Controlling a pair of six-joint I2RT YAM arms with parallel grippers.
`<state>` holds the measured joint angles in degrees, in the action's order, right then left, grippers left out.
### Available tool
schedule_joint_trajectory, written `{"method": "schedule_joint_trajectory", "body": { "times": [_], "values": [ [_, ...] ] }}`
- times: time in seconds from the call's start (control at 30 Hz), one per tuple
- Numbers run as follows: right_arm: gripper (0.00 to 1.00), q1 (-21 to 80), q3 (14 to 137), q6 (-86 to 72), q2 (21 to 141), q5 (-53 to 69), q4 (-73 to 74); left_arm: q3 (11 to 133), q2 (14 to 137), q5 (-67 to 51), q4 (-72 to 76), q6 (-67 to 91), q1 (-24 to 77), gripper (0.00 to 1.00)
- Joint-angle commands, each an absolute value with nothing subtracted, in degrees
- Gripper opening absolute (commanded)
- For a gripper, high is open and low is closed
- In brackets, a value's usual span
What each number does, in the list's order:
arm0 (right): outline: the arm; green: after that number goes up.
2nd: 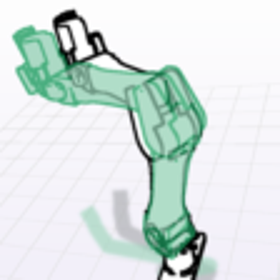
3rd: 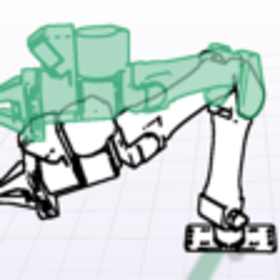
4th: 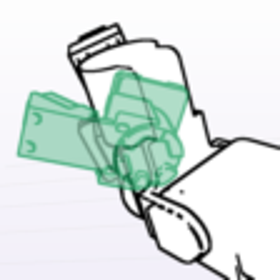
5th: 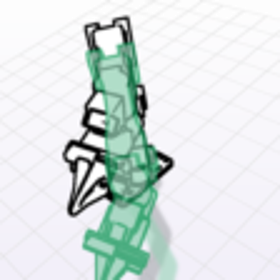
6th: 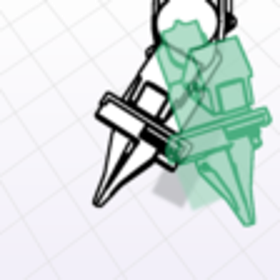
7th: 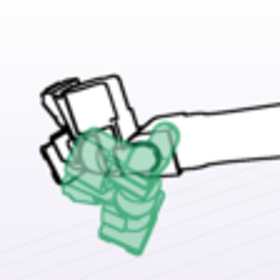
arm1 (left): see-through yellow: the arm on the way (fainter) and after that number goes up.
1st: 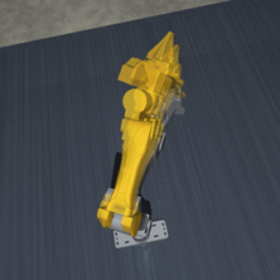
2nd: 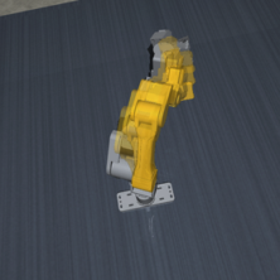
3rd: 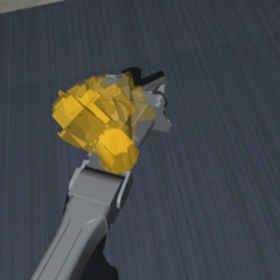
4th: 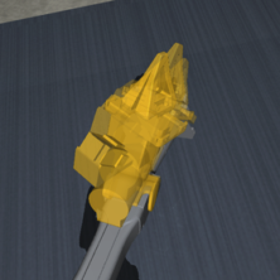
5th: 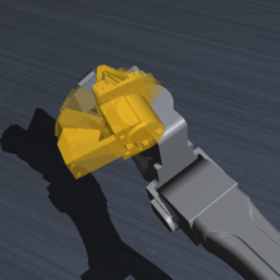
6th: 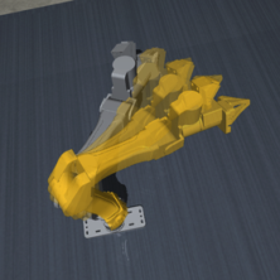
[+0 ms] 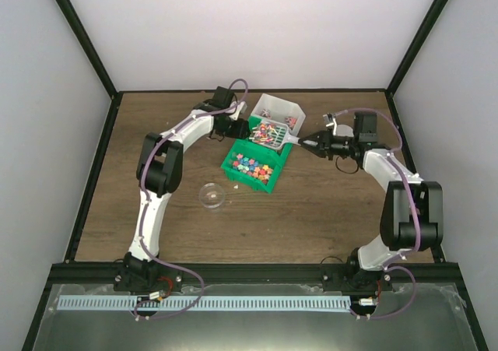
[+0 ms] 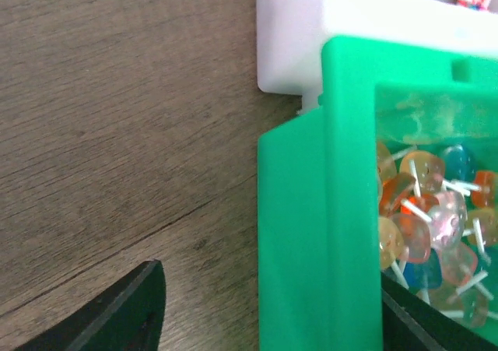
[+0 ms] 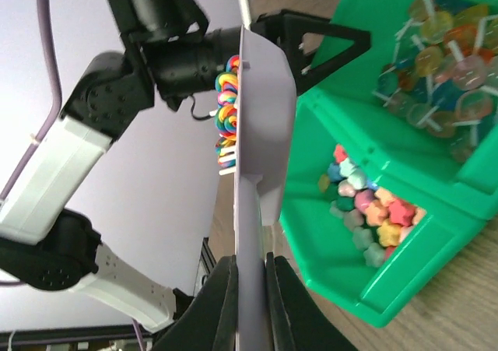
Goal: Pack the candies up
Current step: Place the fake candies in the packing bottle.
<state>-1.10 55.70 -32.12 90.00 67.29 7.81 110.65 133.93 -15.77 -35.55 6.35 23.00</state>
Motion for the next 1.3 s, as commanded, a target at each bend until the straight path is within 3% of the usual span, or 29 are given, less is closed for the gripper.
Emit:
{"method": "schedule_joint_trajectory", "body": {
  "times": [0.0,0.27,0.43,0.83,1.27],
  "values": [
    [0.01,2.1,53.2,-30.0,86.4,68.5,8.2,109.6,129.8,-17.3,-35.8,6.2,22.9,0.67],
    [0.01,9.7,48.9,-34.6,85.6,67.8,2.0,103.9,125.2,-16.7,-33.3,6.5,22.5,0.86],
    [0.01,14.2,46.5,-38.3,86.2,68.7,-4.1,101.9,123.4,-17.7,-33.1,7.5,20.4,0.93],
    [0.01,22.0,53.0,-29.4,90.8,64.6,1.4,92.9,117.8,-21.1,-28.8,12.7,11.8,0.96],
    [0.01,26.8,56.6,-18.1,91.4,56.8,12.9,87.5,116.5,-21.8,-26.8,13.3,10.2,0.96]
  ]
}}
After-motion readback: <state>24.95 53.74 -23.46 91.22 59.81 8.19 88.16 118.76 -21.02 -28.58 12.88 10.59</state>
